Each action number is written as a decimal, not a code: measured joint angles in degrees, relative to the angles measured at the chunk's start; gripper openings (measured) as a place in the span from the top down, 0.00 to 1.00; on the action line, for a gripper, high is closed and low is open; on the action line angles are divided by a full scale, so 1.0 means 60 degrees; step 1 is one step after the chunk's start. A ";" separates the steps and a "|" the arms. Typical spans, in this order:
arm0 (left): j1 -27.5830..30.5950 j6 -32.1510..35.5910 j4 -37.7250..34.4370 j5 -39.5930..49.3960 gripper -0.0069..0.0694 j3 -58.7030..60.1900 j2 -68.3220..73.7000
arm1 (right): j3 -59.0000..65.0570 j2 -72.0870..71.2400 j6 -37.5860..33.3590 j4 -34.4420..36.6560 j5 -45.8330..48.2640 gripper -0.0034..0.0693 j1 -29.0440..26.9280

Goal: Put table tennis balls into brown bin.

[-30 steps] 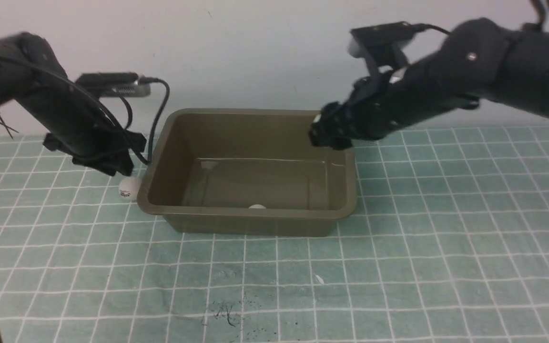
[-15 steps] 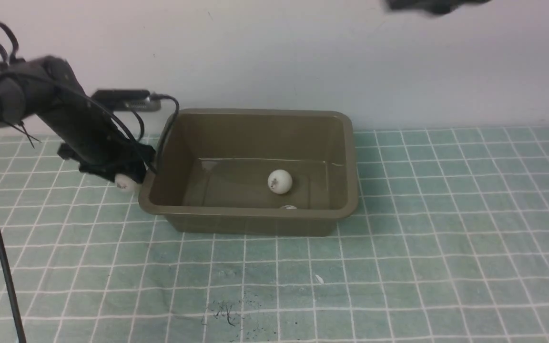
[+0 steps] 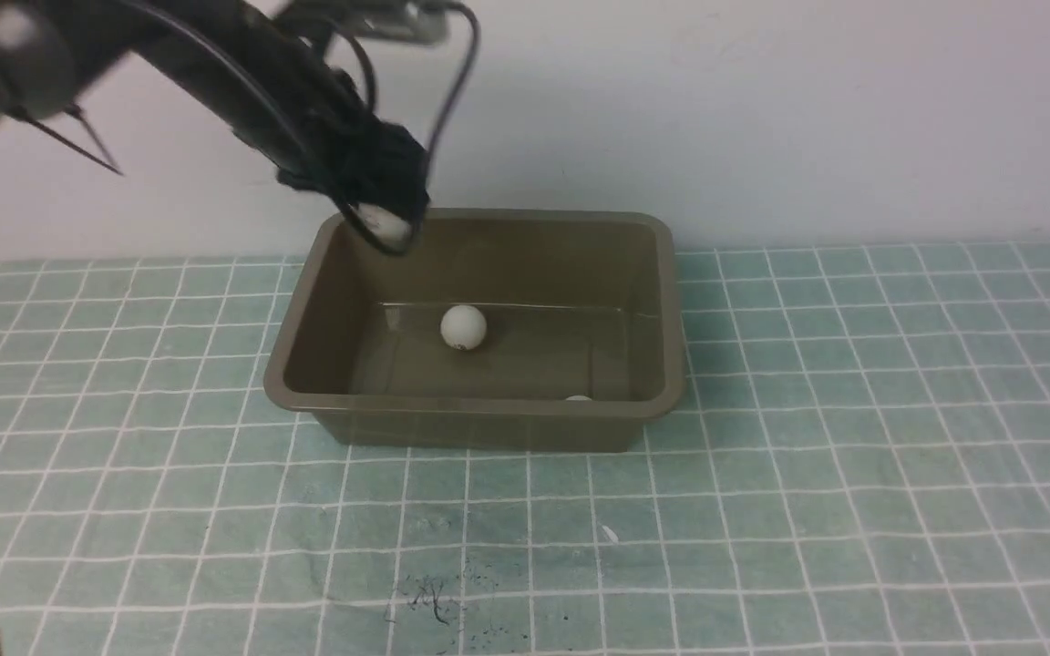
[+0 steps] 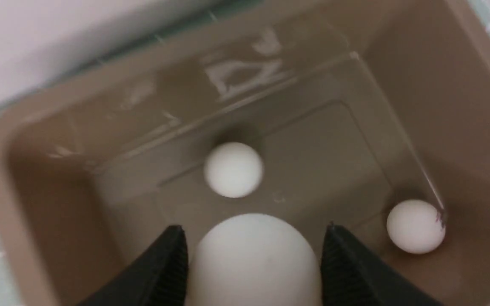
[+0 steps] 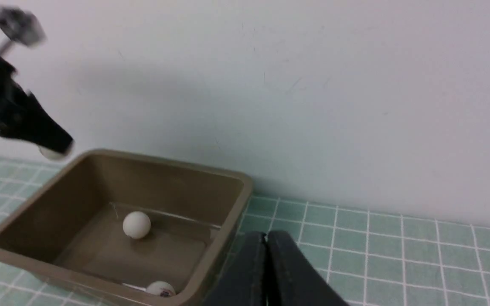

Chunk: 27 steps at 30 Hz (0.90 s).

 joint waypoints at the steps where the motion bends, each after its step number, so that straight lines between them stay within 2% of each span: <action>1: -0.0053 -0.0040 0.0059 0.0000 0.34 0.0000 0.0066 | 0.0160 -0.0357 0.0155 -0.0103 -0.0082 0.97 0.0000; 3: -0.0305 -0.0544 0.0290 0.0000 0.17 0.0019 0.0323 | 0.0932 -0.1734 0.0633 -0.0447 -0.0226 0.97 0.0000; 5: -0.0406 -0.0951 0.0333 0.0058 0.13 -0.0006 0.0331 | 0.1266 -0.2878 0.0942 -0.0784 -0.0244 0.97 0.0000; 6: -0.0426 -0.1181 0.0406 0.0187 0.15 -0.0064 0.0261 | 0.1360 -0.3337 0.1050 -0.0926 -0.0244 0.97 0.0000; 8: -0.0437 -0.1426 0.0496 0.0340 0.20 -0.0137 0.0174 | 0.1423 -0.3754 0.1130 -0.1050 -0.0248 0.97 0.0000; 12: -0.0428 -0.1987 0.1306 0.1264 0.72 -0.0319 -0.1041 | 0.1470 -0.4944 0.1381 -0.1360 -0.0248 0.97 0.0000; 13: -0.0428 -0.2041 0.1501 0.1426 0.80 -0.0319 -0.1469 | 0.1470 -0.5119 0.1426 -0.1406 -0.0248 0.97 0.0000; 17: -0.0428 -0.2222 0.1879 0.1708 0.91 -0.0159 -0.3509 | 0.1470 -0.5181 0.1457 -0.1441 -0.0248 0.97 0.0000; 21: -0.0428 -0.2233 0.1897 0.1692 0.92 0.0664 -0.5556 | 0.1470 -0.5188 0.1467 -0.1443 -0.0248 0.97 0.0000; 27: -0.0428 -0.2233 0.1897 0.0378 0.92 0.3711 -0.9157 | 0.1470 -0.5209 0.1467 -0.1471 -0.0248 0.97 0.0000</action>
